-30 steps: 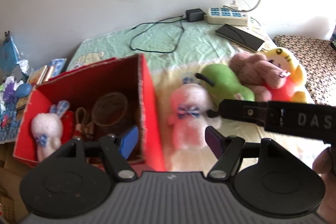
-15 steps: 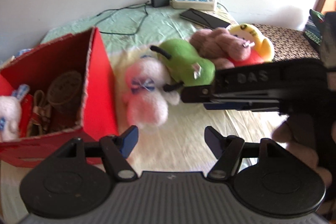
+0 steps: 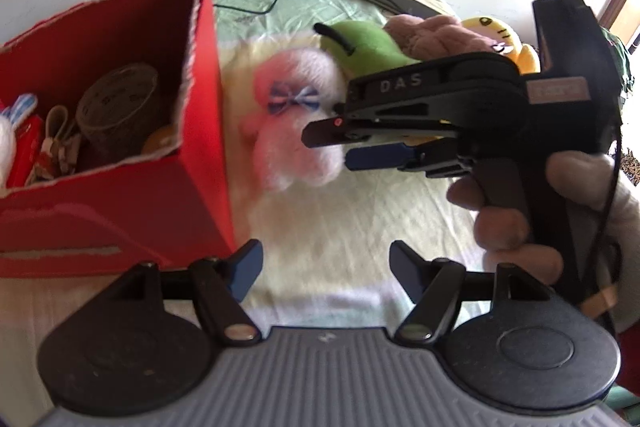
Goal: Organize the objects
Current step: 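Move both grippers back to the plush pile on the bed, then grasp the second white bunny plush with the right gripper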
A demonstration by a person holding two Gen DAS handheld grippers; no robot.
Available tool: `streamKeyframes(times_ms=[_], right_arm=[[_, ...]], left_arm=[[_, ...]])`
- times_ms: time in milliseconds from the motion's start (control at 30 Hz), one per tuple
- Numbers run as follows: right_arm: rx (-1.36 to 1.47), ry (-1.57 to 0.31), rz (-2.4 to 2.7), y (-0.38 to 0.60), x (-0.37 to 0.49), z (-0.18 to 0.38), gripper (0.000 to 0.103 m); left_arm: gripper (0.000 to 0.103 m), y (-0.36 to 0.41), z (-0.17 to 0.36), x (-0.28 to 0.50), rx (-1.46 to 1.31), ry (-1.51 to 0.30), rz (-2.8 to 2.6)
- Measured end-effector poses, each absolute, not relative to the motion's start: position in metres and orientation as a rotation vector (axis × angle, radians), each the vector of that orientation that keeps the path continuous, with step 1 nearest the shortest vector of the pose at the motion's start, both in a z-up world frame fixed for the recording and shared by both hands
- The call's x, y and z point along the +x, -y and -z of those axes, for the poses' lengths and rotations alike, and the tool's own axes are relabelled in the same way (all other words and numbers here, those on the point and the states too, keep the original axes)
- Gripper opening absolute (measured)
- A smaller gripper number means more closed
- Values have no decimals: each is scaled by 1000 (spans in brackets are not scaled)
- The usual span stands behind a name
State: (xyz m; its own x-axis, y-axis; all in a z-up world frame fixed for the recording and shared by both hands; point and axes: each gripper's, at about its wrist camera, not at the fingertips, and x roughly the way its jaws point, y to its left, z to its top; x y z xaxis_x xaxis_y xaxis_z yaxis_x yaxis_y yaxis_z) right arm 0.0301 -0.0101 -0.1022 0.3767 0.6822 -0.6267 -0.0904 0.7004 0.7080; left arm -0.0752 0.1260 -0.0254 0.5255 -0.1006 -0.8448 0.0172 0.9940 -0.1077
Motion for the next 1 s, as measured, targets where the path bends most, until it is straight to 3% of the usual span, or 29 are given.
streamKeyframes(times_ms=[33, 67, 233, 733, 1000], right_arm=[[638, -1087, -543, 7, 31, 104, 46], [636, -1091, -553, 5, 31, 104, 33], [617, -1089, -582, 11, 22, 101, 30], [592, -1203, -716, 49, -38, 98, 30], [569, -1161, -727, 71, -33, 86, 39]], left_arm=[[72, -129, 26, -75, -95, -1019, 70], [72, -131, 26, -74, -97, -1021, 70], [72, -137, 20, -76, -102, -1000, 80], [75, -119, 21, -107, -111, -1026, 247], [80, -121, 34, -108, -155, -1048, 204]])
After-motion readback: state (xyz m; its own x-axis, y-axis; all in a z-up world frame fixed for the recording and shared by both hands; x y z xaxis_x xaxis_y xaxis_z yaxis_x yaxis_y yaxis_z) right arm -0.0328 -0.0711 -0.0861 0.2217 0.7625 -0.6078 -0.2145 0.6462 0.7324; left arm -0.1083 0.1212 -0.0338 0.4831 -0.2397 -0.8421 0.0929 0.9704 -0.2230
